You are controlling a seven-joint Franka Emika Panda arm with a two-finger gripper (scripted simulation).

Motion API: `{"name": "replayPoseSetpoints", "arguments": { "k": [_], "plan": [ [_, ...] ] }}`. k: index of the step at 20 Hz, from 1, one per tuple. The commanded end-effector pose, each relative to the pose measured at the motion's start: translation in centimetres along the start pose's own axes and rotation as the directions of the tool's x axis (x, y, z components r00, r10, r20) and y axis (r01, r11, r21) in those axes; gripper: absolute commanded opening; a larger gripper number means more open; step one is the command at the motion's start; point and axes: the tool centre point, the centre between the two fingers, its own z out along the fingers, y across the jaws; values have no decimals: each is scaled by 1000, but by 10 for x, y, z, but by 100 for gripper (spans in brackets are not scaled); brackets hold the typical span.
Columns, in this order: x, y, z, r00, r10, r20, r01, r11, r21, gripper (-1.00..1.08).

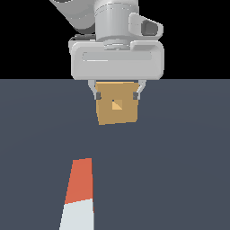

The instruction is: Insert the peg into the horizontal hole in a box.

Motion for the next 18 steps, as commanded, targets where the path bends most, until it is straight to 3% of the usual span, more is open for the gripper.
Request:
{"name": "replayPoseSetpoints", "arguments": {
  "k": [1,9,18],
  "plan": [
    [0,0,0,1000,0,0,0,1000,0,100],
    [-15,-5,6,1000,-16,0,16,1000,0,100],
    [-69,-22,28,998,-70,0,70,998,1,100]
  ]
}}
